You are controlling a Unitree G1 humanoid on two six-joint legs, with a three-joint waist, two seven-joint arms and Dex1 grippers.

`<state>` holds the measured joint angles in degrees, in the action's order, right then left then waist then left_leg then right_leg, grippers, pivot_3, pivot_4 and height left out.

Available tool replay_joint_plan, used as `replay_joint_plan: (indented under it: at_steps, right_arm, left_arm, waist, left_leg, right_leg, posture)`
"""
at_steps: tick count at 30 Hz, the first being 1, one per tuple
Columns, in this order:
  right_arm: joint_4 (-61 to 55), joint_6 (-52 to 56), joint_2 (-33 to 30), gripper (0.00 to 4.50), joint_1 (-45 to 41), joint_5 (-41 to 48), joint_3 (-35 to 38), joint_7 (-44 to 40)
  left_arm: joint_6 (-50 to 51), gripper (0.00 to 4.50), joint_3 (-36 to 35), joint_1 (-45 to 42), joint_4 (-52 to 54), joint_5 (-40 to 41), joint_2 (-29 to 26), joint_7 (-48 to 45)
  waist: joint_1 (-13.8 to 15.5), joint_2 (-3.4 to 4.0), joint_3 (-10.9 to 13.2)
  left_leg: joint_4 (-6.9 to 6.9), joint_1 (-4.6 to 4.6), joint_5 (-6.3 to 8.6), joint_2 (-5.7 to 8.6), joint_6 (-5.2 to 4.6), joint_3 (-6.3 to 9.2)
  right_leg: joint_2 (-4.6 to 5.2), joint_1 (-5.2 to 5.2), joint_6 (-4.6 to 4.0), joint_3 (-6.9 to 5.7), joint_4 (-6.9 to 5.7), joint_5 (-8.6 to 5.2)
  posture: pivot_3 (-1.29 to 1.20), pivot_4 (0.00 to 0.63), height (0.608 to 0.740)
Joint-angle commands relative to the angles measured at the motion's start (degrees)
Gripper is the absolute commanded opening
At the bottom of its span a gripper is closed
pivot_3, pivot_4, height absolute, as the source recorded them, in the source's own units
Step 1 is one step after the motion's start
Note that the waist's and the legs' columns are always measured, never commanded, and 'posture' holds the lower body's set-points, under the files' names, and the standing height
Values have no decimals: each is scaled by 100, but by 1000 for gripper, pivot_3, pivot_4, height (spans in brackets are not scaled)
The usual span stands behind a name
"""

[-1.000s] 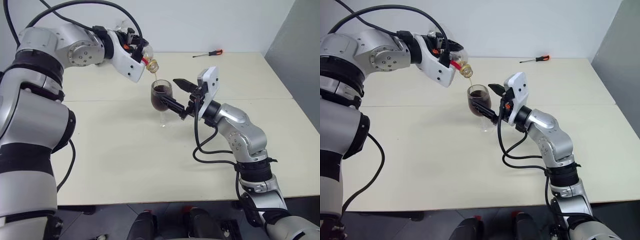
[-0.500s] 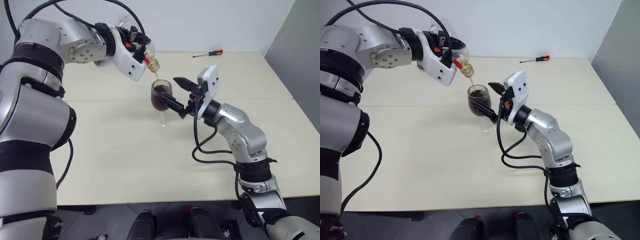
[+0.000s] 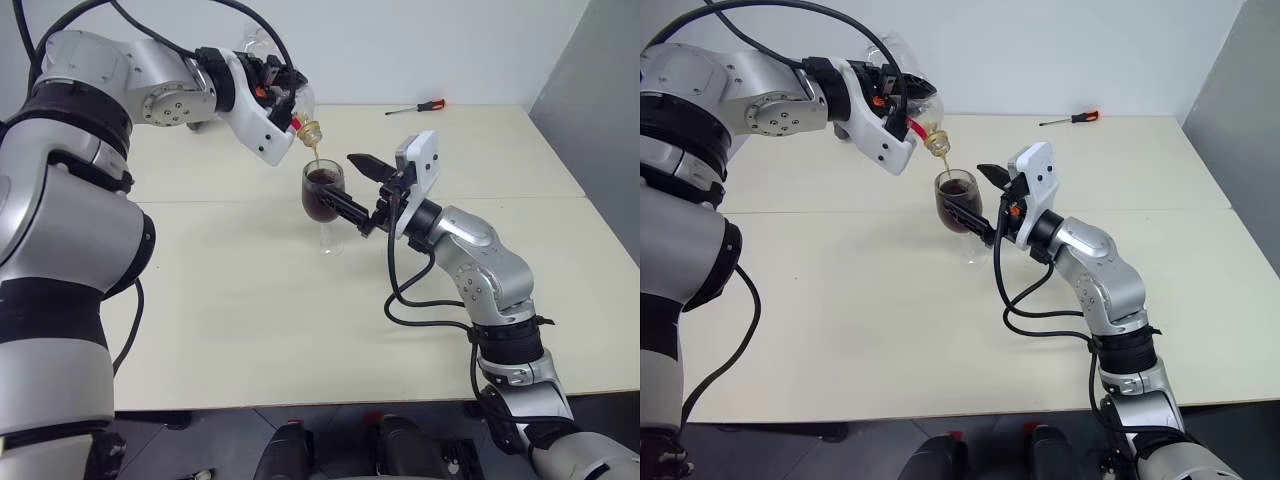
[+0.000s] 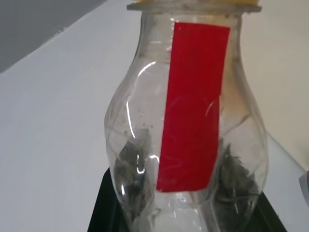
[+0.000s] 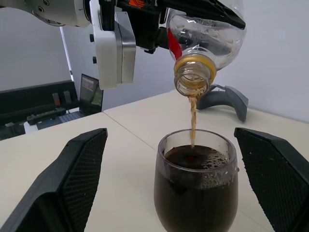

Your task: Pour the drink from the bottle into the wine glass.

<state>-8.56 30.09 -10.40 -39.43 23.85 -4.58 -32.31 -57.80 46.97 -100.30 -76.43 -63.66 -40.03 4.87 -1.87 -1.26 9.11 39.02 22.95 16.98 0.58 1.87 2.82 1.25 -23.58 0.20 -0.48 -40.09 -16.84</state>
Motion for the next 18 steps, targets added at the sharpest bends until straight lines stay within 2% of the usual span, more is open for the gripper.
replay_joint_plan:
  at_steps: [1,18]
  right_arm:
    - [-115,-138,-7,4500,-152,29,76,-18]
    - [-101,-116,-33,4500,-192,26,70,-35]
  left_arm:
    - [30,1059,9,-280,-12,-1,-22,109]
    - [35,1059,58,-318,-20,-52,-11,166]
  waist:
    - [0,0,0]
    - [0,0,0]
  left_leg:
    - [0,0,0,0,0,0]
    - [0,0,0,0,0,-1]
  right_leg:
    - [0,0,0,0,0,0]
    - [0,0,0,0,0,0]
  posture:
    - [0,150,740]
    - [0,150,740]
